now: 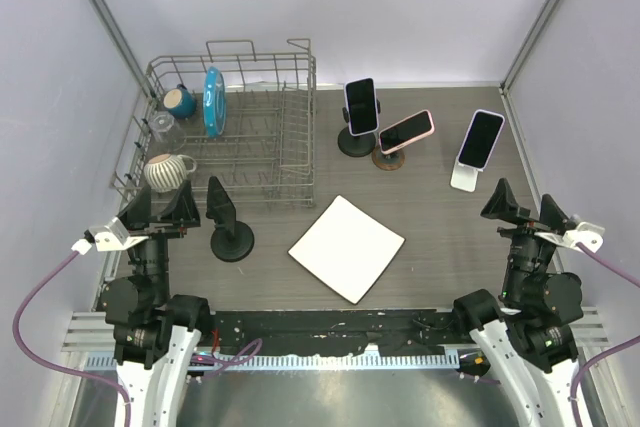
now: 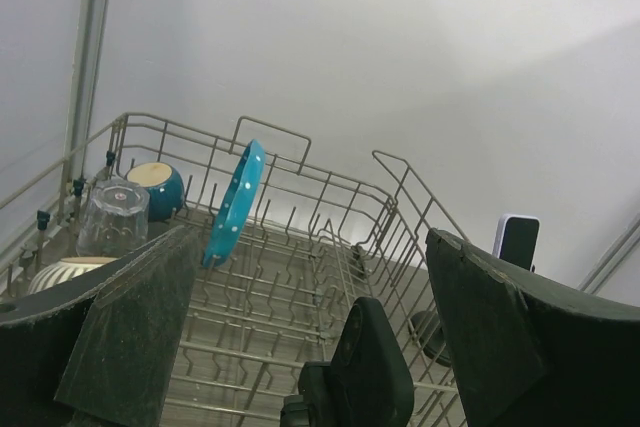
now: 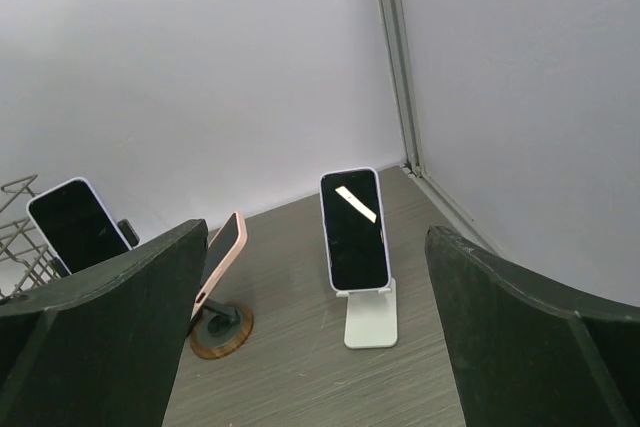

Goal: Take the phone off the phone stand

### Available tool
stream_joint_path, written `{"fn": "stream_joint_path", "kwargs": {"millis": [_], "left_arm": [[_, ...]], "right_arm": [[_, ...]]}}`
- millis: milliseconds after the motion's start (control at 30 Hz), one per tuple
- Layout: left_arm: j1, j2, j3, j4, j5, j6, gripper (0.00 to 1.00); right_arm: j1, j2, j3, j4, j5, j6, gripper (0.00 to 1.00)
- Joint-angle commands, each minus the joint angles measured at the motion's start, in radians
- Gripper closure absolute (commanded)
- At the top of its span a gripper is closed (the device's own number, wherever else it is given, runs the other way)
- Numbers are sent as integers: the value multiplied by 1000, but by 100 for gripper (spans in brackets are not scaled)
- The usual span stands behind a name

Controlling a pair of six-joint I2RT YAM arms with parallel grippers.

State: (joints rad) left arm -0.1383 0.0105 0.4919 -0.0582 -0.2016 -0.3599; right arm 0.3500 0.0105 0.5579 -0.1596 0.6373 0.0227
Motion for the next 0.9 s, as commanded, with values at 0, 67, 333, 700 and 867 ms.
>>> {"fn": "stream_joint_path", "kwargs": {"millis": [0,67,333,700,867], "left_arm": [[-3,-56,34,6,-5,10,0],[-12,-56,40,-2,-9,12,0],[-24,-55,66,-61,-16,18,0],[-47,-58,85,-101,-22,38,0],[-56,-57,88,-107,-24,41,0]], "right_arm": [[3,-9,49,-27,15,26,4],[4,-7,77,-64,62,78,4],[4,113,224,-248,-102,178,4],[4,594,399,-486,-505,209,4],[6,687,355,-483,-668,221,4]]}}
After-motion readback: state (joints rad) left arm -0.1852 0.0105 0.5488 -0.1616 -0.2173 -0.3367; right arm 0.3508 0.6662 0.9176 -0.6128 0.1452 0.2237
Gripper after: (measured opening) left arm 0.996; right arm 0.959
